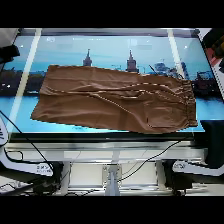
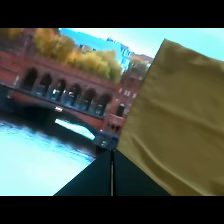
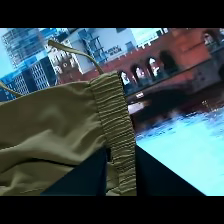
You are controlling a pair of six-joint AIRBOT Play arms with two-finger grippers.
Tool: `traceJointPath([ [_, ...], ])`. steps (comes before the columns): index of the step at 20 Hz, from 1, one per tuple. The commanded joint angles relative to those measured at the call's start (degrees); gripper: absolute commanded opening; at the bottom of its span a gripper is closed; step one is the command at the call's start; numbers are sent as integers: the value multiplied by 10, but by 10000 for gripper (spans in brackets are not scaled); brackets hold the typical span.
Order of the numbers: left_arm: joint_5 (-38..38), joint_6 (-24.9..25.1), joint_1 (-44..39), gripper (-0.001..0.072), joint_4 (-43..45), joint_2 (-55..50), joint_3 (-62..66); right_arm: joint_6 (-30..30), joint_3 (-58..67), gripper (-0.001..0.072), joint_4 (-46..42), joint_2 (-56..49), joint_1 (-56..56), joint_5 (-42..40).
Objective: Fold the clothes and pants, and hang the long-sleeved shirts on hangers.
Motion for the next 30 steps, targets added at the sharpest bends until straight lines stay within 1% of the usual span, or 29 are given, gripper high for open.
traceJointPath([
  [1,-60,56,0,31,-59,87,-1,0,10,191,8,69,0,21],
  [3,-66,55,5,31,-58,143,-37,0,-12,189,11,113,0,31],
  [5,-61,52,21,31,-58,209,-114,0,-71,189,15,174,0,34],
  [9,3,36,59,32,-58,345,-361,0,-265,189,16,310,1,10],
  [10,28,36,63,43,-62,369,-416,0,-304,189,15,334,1,6],
  [11,52,36,63,77,-63,389,-467,0,-339,189,15,353,1,6],
  [13,72,29,63,271,-83,407,-541,0,-380,189,21,373,1,6],
  [14,76,8,63,423,-94,406,-571,1,-389,189,27,374,1,7],
  [15,86,-17,63,615,-104,406,-598,1,-393,190,39,372,1,7],
  [16,101,-38,63,685,-113,406,-626,1,-394,189,52,371,1,5],
  [18,133,-62,63,684,-110,403,-683,1,-393,189,75,372,1,-4],
  [21,185,-80,79,682,-110,405,-746,1,-393,190,84,372,1,-2],
  [23,218,-112,102,670,-110,405,-770,0,-393,190,83,372,0,-3],
  [26,267,-181,150,670,-112,403,-782,0,-393,190,79,371,0,-6],
  [28,278,-219,196,663,-116,391,-782,0,-393,190,76,371,0,-8],
  [29,274,-219,225,662,-131,379,-782,0,-393,190,74,371,0,-9],
  [30,267,-215,254,625,-157,366,-782,0,-393,190,70,371,0,-9],
])
